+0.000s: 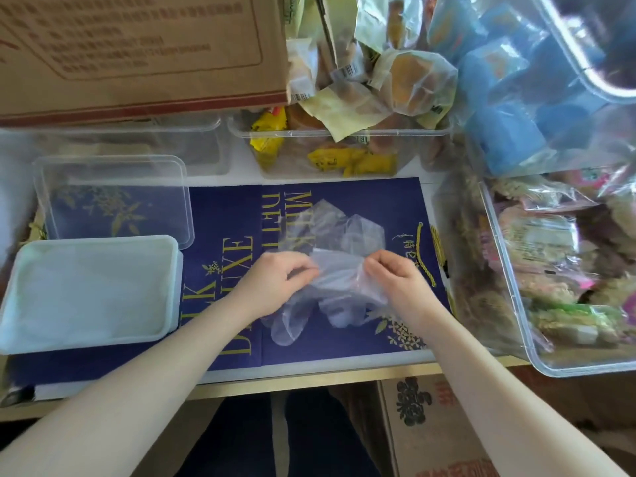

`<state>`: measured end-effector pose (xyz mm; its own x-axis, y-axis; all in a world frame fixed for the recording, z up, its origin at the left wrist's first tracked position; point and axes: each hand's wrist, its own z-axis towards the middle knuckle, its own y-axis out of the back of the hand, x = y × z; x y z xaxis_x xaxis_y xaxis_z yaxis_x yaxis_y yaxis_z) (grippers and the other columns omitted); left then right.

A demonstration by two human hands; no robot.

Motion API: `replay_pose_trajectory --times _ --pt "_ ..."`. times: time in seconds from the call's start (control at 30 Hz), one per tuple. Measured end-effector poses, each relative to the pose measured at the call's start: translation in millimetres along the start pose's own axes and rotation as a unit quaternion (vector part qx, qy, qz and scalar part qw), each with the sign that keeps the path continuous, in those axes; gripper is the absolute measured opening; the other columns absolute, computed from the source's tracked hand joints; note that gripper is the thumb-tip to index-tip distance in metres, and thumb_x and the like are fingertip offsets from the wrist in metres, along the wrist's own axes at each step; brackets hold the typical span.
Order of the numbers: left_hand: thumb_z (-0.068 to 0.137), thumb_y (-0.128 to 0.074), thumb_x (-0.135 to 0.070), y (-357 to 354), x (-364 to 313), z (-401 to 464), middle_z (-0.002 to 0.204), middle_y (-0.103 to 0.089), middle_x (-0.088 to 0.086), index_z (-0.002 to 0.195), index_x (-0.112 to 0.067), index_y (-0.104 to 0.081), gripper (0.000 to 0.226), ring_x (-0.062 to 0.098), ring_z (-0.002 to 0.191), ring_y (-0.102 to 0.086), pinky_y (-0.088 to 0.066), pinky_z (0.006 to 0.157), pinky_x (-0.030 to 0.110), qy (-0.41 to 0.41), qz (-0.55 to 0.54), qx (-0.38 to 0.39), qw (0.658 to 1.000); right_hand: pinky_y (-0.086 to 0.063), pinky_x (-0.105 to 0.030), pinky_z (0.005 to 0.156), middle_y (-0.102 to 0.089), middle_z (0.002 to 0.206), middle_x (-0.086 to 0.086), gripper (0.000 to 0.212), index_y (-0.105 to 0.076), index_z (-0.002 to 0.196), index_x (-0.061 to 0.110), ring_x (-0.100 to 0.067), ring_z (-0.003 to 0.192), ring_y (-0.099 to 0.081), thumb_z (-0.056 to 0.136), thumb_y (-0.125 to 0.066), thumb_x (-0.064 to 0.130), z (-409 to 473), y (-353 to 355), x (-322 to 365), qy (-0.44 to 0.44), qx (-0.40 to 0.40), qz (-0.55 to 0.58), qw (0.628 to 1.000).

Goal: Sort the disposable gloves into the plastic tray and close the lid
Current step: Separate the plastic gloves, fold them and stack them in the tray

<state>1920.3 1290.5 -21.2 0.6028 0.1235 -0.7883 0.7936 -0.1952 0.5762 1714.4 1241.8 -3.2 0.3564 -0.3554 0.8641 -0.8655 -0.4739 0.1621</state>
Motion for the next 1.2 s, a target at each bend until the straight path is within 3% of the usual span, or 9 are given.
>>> replay_pose_trajectory --times 0.1,0.2,0.27,0.43,0.57,0.7,0.9,1.03,1.2 --pt "0.089 -0.061 -0.017 14 -19 0 0.077 -0.069 -0.014 0.079 -0.024 -0.07 0.016 -0.001 0.072 -0.06 -0.044 0.073 0.016 0.045 -0.103 -0.062 0.992 -0.038 -0.028 0.055 -0.051 0.061 0.001 0.039 -0.057 0.064 0.017 -0.012 0.057 -0.047 0.097 -0.042 0.031 1 6 18 -0.03 -0.033 0.059 0.997" --pt "0.09 -0.059 -0.016 30 -34 -1 0.076 -0.071 -0.001 0.071 -0.025 -0.067 0.022 0.012 0.064 -0.066 -0.044 0.065 0.026 0.06 -0.14 -0.121 0.981 -0.049 -0.039 0.085 -0.073 0.091 -0.008 0.074 -0.072 0.091 0.016 -0.025 0.09 -0.067 0.086 -0.021 0.07 5 13 33 -0.095 0.028 0.169 0.981" --pt "0.089 -0.061 -0.018 39 -39 -3 0.078 -0.071 0.005 0.072 -0.021 -0.068 0.02 0.023 0.064 -0.065 -0.045 0.068 0.03 0.063 -0.15 -0.131 0.978 -0.043 -0.038 0.098 -0.073 0.095 -0.01 0.086 -0.075 0.092 0.014 -0.024 0.098 -0.066 0.073 -0.015 0.074 9 19 39 -0.063 0.069 0.169 0.981" --pt "0.088 -0.061 -0.014 48 -38 -5 0.073 -0.07 -0.007 0.071 -0.021 -0.068 0.02 0.006 0.066 -0.059 -0.044 0.071 0.02 0.087 -0.187 -0.148 0.967 -0.041 -0.033 0.075 -0.069 0.089 -0.009 0.042 -0.063 0.102 0.005 -0.025 0.084 -0.057 0.087 -0.056 0.043 22 23 42 0.013 0.045 0.103 0.994" --pt "0.093 -0.054 -0.02 47 -35 -7 0.049 -0.06 -0.006 0.077 -0.008 -0.063 0.022 0.006 0.037 -0.044 -0.037 0.043 0.018 0.14 -0.203 -0.166 0.955 -0.041 -0.035 0.068 -0.06 0.074 -0.007 0.011 -0.062 0.083 0.009 -0.024 0.072 -0.051 0.084 -0.069 0.018 26 13 44 0.017 0.023 0.093 0.995" --pt "0.099 -0.043 -0.025 48 -31 -13 0.043 -0.055 -0.01 0.078 -0.011 -0.057 0.029 0.008 0.038 -0.043 -0.037 0.047 0.021 0.173 -0.181 -0.134 0.959 -0.044 -0.035 0.068 -0.061 0.079 -0.009 0.012 -0.062 0.085 0.006 -0.024 0.076 -0.055 0.09 -0.06 0.017 29 -4 43 0.007 0.015 0.105 0.994" --pt "0.092 -0.052 -0.037 61 -20 -26 0.089 -0.071 0.005 0.092 -0.015 -0.064 0.025 0.017 0.081 -0.065 -0.047 0.075 0.031 0.209 -0.191 -0.091 0.955 -0.036 -0.022 0.054 -0.042 0.066 0.0 0.019 -0.043 0.078 0.02 -0.009 0.058 -0.039 0.096 -0.048 0.02 27 -52 23 0.037 -0.041 0.009 0.998" --pt "0.091 -0.057 -0.024 64 6 -32 0.069 -0.063 -0.004 0.076 -0.02 -0.06 0.016 0.015 0.061 -0.052 -0.04 0.063 0.029 0.229 -0.155 -0.158 0.948 -0.039 -0.036 0.063 -0.043 0.062 0.008 0.024 -0.037 0.073 0.027 -0.015 0.064 -0.04 0.096 -0.045 0.026 24 -80 7 0.028 -0.037 -0.019 0.999" --pt "0.094 -0.05 -0.02 73 34 -34 0.067 -0.06 -0.003 0.073 -0.024 -0.052 0.022 0.01 0.065 -0.05 -0.039 0.062 0.028 0.239 -0.051 -0.207 0.947 -0.046 -0.036 0.065 -0.065 0.086 -0.013 0.012 -0.048 0.104 0.016 -0.026 0.073 -0.058 0.092 -0.052 0.015 33 -75 1 0.065 -0.051 -0.218 0.973"
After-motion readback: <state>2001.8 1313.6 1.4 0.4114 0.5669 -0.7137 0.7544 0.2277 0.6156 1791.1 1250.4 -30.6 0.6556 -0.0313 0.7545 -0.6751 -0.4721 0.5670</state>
